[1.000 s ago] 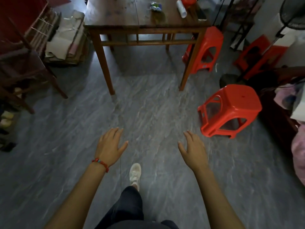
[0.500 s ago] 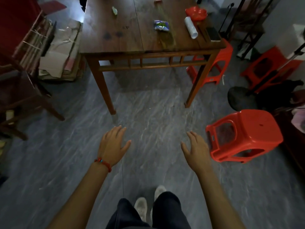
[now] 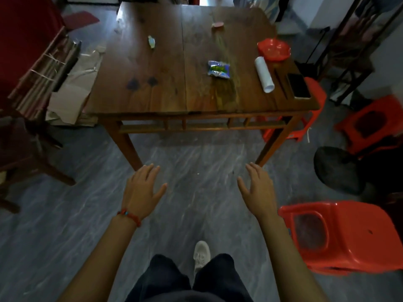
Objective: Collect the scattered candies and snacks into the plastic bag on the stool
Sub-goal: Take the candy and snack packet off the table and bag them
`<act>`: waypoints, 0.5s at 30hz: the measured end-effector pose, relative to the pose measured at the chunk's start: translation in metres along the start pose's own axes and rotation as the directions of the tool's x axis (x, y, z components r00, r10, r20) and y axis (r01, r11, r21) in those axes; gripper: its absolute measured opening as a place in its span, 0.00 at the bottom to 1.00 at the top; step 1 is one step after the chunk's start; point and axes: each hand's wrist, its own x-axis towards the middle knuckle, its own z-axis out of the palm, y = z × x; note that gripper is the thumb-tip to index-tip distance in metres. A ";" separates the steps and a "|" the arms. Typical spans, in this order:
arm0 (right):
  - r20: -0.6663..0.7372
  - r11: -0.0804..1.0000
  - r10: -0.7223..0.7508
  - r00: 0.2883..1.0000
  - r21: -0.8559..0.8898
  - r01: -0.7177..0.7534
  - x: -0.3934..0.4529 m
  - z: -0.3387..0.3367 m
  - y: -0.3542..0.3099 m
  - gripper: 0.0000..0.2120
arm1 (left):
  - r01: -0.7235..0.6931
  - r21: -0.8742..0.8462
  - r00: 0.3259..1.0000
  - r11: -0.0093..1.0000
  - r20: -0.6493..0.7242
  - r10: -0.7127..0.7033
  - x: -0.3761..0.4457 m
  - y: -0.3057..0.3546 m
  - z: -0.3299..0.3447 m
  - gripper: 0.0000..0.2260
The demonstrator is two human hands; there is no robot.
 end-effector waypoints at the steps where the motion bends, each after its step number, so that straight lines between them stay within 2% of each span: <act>1: -0.007 1.000 -0.011 1.000 -0.006 0.011 0.019 0.000 -0.002 0.22 | 0.006 0.004 1.000 1.000 -0.012 -0.006 0.015 0.001 -0.003 0.27; 8: 0.029 0.998 -0.069 0.997 0.003 0.069 0.132 0.015 -0.024 0.24 | -0.015 -0.003 0.999 1.000 -0.053 0.015 0.117 -0.013 -0.018 0.26; 15: -0.047 0.999 -0.032 0.998 -0.020 0.031 0.249 0.054 -0.056 0.23 | -0.042 -0.006 0.998 0.999 -0.051 0.042 0.248 -0.064 -0.031 0.27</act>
